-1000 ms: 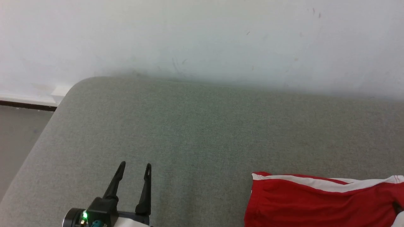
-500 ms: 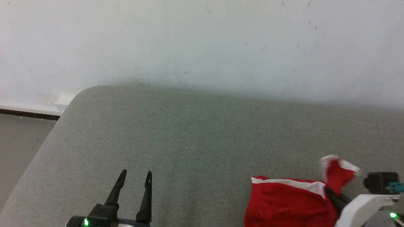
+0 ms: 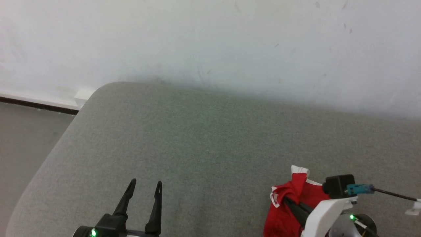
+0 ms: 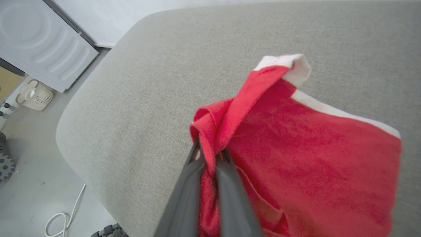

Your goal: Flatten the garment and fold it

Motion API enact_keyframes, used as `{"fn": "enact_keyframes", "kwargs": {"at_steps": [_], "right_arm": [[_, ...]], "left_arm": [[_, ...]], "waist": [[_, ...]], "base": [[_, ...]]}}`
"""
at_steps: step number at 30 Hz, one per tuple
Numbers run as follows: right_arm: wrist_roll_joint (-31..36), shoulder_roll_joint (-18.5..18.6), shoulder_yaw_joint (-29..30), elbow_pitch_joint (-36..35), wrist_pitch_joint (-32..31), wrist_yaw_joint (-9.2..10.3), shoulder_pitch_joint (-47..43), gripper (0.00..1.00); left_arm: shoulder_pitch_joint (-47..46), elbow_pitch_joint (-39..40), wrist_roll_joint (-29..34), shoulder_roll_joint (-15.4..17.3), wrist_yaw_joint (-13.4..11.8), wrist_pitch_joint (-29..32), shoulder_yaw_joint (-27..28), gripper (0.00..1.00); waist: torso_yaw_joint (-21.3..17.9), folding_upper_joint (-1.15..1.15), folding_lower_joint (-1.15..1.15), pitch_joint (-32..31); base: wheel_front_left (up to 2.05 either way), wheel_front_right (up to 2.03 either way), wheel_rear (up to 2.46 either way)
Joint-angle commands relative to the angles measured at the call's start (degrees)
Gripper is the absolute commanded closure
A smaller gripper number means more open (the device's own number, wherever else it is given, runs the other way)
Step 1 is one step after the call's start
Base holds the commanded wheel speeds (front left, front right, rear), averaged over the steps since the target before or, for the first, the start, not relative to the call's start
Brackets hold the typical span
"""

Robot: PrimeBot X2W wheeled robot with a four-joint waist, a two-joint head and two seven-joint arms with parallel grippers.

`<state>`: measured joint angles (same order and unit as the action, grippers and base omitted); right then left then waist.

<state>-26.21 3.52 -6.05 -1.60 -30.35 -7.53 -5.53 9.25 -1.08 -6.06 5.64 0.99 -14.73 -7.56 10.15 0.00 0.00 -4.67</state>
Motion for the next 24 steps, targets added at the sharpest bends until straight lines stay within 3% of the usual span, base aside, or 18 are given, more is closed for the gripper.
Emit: {"fn": "enact_keyframes", "kwargs": {"at_steps": [1, 7, 8, 9, 16, 24], "right_arm": [[0.33, -0.31, -0.58, 1.40, 0.91, 0.04, 1.38, 1.00], [3.64, -0.45, -4.12, 10.50, 3.68, 0.04, 4.51, 1.00], [4.18, -0.46, -4.92, 11.99, 3.78, 0.04, 4.86, 0.73], [4.65, -0.47, -5.85, 13.29, 3.93, 0.04, 5.17, 0.00], [5.11, -0.51, -12.64, 18.61, 4.68, 0.04, 6.82, 0.00], [0.36, 1.72, -15.69, 14.65, 8.72, 0.04, 10.46, 0.00]], "left_arm": [[-0.38, -0.22, 0.40, -0.17, 0.39, -0.27, 0.16, 0.00], [-1.07, -0.68, 0.70, -0.47, 0.93, -0.27, 0.22, 0.00], [-1.16, -0.78, 0.75, -0.53, 1.00, -0.27, 0.20, 0.00], [-1.25, -0.88, 0.80, -0.58, 1.07, -0.27, 0.17, 0.00], [-1.40, -1.78, 0.97, -0.86, 1.34, -0.27, 0.50, 0.00], [-1.13, -2.55, 0.80, -1.03, 1.60, -0.27, 1.42, 0.00]], "waist": [[0.90, 0.00, 0.00, 0.61], [2.16, 0.00, 0.00, 1.63], [2.32, 0.00, 0.00, 1.72], [2.46, 0.00, 0.00, 1.80], [2.28, 0.00, 0.00, 1.23], [-0.70, 0.00, 0.00, -0.38]], "base": [[0.00, 0.00, 0.00], [0.00, 0.00, 0.00], [0.00, 0.00, 0.00], [0.00, 0.00, 0.00], [0.00, 0.00, 0.00], [0.00, 0.00, 0.00]]}}
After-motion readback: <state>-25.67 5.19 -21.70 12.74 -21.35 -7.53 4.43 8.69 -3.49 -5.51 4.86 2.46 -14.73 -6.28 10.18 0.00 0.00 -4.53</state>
